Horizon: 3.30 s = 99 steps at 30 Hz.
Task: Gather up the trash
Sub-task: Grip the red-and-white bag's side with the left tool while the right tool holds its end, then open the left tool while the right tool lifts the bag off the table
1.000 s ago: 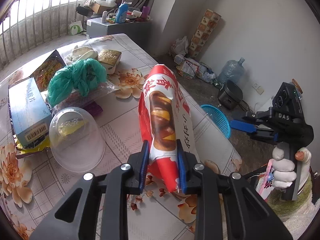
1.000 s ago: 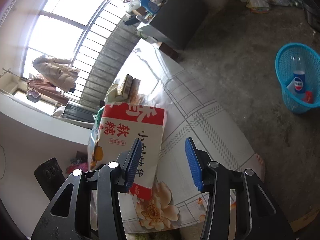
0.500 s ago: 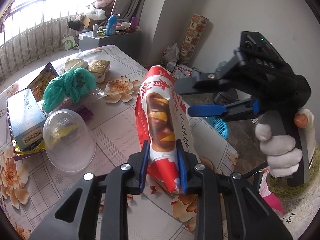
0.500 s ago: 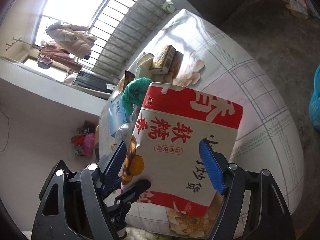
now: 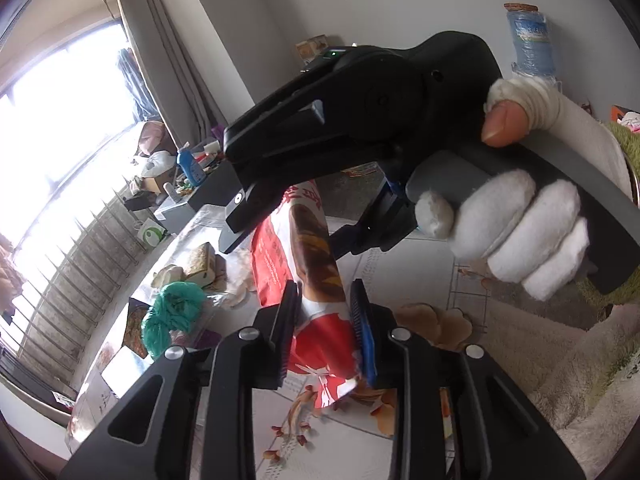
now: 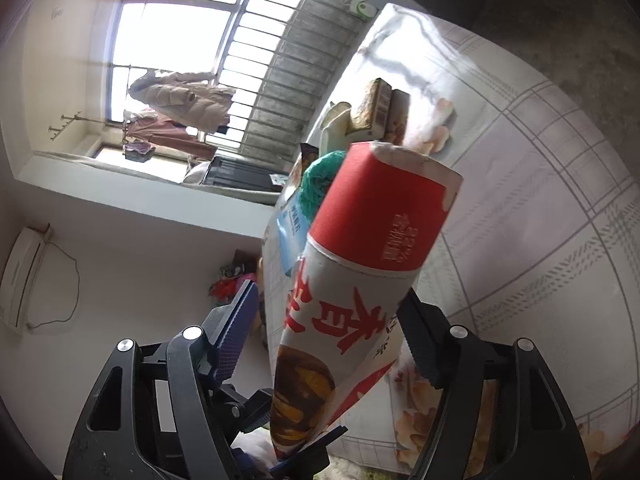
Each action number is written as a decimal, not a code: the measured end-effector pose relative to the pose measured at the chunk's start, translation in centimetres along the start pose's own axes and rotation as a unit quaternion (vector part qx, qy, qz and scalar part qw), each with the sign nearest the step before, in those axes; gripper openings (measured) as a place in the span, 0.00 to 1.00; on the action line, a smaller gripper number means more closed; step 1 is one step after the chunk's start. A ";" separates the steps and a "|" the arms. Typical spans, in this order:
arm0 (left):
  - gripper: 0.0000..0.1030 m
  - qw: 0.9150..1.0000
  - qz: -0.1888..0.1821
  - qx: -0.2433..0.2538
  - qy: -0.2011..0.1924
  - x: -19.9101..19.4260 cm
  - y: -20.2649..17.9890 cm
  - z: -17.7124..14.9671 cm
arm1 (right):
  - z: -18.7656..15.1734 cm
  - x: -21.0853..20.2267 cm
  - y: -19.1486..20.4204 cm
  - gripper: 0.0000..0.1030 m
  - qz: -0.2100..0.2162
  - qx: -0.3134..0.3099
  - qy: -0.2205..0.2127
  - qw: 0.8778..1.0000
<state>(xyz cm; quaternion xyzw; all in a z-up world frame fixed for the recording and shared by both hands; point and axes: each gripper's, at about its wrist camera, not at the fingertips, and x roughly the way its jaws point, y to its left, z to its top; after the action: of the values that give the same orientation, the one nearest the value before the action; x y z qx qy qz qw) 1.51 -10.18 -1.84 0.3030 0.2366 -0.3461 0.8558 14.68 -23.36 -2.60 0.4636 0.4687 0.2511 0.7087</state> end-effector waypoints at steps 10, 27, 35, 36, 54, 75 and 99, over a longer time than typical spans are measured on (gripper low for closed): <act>0.35 0.922 -0.293 -0.252 0.004 2.5 4.9 -1.5 | -2.2 -5.2 -9.1 0.30 -0.006 0.113 -0.028 0.993; 0.30 0.932 -0.228 -0.256 0.122 9.2 3.9 -2.5 | -4.5 -7.6 -7.5 0.50 -0.096 0.040 -0.039 0.994; 0.30 0.932 -0.214 -0.273 0.105 7.9 5.1 -3.3 | -4.5 -7.3 -8.0 0.31 -0.105 0.032 -0.056 0.992; 0.30 0.933 -0.206 -0.278 0.099 7.4 5.4 -3.5 | -4.4 -7.1 -7.9 0.31 -0.103 0.032 -0.057 0.993; 0.73 0.946 0.041 -0.320 0.005 -0.3 15.2 -6.7 | -1.7 -1.2 -4.6 0.29 -0.117 -0.026 -0.022 0.993; 0.62 0.949 0.074 -0.294 0.090 6.5 15.4 -7.7 | -2.2 -1.3 -4.9 0.30 -0.103 -0.002 -0.021 0.994; 0.61 0.959 0.059 -0.277 0.028 2.5 13.7 -2.3 | -2.2 -6.0 -5.8 0.18 0.007 0.044 -0.067 0.997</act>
<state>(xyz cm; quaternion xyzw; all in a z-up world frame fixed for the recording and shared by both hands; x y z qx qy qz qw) 12.79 -1.86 -0.14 0.0766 0.3288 -0.2070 0.9182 9.61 -29.71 -5.44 0.5138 0.4275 0.2033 0.7155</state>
